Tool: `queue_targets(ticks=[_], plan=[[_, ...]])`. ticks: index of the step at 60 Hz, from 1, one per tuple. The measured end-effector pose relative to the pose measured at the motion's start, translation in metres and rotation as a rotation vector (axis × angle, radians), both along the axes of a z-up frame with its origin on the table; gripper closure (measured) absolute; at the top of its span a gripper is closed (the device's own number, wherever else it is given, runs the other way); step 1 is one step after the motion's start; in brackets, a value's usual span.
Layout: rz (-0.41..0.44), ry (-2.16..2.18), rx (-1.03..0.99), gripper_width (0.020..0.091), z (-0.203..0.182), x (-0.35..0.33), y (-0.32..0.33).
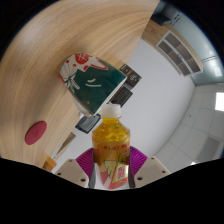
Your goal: Pour water
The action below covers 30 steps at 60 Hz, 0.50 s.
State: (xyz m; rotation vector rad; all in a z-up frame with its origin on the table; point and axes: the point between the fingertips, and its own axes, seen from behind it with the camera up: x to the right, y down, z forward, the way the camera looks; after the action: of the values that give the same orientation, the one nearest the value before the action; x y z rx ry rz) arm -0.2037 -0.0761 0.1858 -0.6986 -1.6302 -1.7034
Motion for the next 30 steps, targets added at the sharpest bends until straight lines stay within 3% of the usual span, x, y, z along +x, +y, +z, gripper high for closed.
queue_targets(ticks=[8,16,24,30], plan=[[-0.018,0.044,0.012,0.0647,0.008,0.010,0.001],[-0.006,0.198,0.057,0.0649,0.042,0.013,-0.001],[-0.005,0.612,0.119,0.0648,0.088,0.036,-0.006],[-0.015,1.039,0.140,0.0646,0.098,0.064,-0.011]])
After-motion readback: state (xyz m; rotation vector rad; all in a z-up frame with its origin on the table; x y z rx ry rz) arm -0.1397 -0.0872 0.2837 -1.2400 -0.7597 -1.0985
